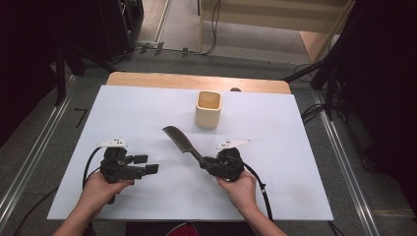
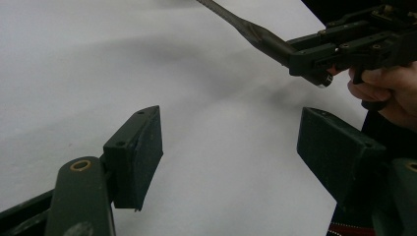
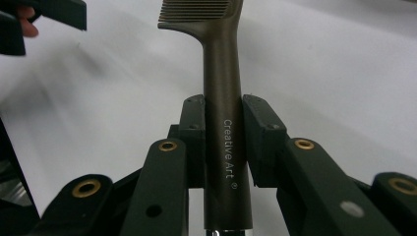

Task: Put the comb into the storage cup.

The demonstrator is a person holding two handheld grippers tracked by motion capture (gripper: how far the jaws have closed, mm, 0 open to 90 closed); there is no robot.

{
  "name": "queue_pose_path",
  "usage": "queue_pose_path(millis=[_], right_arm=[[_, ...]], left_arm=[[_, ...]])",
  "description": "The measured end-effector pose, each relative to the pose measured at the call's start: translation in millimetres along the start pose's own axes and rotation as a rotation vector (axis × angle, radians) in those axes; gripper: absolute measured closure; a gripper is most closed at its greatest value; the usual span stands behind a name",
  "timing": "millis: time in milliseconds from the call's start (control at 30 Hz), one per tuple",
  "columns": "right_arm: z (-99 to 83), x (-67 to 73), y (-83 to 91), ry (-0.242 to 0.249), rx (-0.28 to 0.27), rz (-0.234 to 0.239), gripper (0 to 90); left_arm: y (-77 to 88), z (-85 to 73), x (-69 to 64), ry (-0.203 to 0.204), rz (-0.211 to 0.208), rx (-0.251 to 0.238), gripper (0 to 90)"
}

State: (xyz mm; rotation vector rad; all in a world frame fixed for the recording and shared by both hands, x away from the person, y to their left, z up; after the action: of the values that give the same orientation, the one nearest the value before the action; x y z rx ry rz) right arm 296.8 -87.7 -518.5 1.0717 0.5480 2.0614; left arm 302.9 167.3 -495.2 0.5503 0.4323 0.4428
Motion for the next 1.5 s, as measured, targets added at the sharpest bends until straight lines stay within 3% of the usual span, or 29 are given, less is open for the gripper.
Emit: queue_pose_path(millis=[300,400,500,700,833,1267,1500], right_arm=[[10.2,11.9,-4.5,-0.006,-0.008,0.046,70.3],[15.5,15.7,-7.8,-0.015,-0.009,0.052,70.3],[24.8,17.9,-12.6,-0.051,-0.022,0.07,70.3],[34.9,21.0,-19.7,-0.078,-0.053,0.097,70.3],[40.0,22.0,-23.6,-0.082,-0.075,0.091,70.3],[47.4,23.1,-39.9,-0.132,-0.126,0.086,70.2],[48.6,24.8,-46.5,-0.137,-0.148,0.079,70.2]], left_arm=[[-1.4,5.9,0.5,0.05,0.021,-0.022,27.0],[-2.6,8.8,2.8,0.052,0.054,-0.009,27.0],[-3.1,11.7,4.9,0.059,0.061,-0.015,27.0],[-4.5,17.3,12.4,0.099,0.079,-0.038,27.0],[-7.8,20.6,18.8,0.144,0.094,-0.034,27.0],[-19.5,40.7,24.4,0.137,0.138,-0.056,27.0],[-25.3,48.7,34.1,0.199,0.147,-0.083,27.1]])
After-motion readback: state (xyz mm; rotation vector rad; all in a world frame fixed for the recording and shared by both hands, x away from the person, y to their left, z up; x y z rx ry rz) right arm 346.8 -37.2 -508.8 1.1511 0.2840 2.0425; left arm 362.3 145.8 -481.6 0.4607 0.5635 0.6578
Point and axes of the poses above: each handheld gripper's, and its own axes: y roughly backward along the jaws, z roughly out of its top, x roughly to its left, the point moved 6 cm from there along -y, roughly forward along the jaws, and after that the axes turned 15 degrees about -y, right-handed, at the moved point
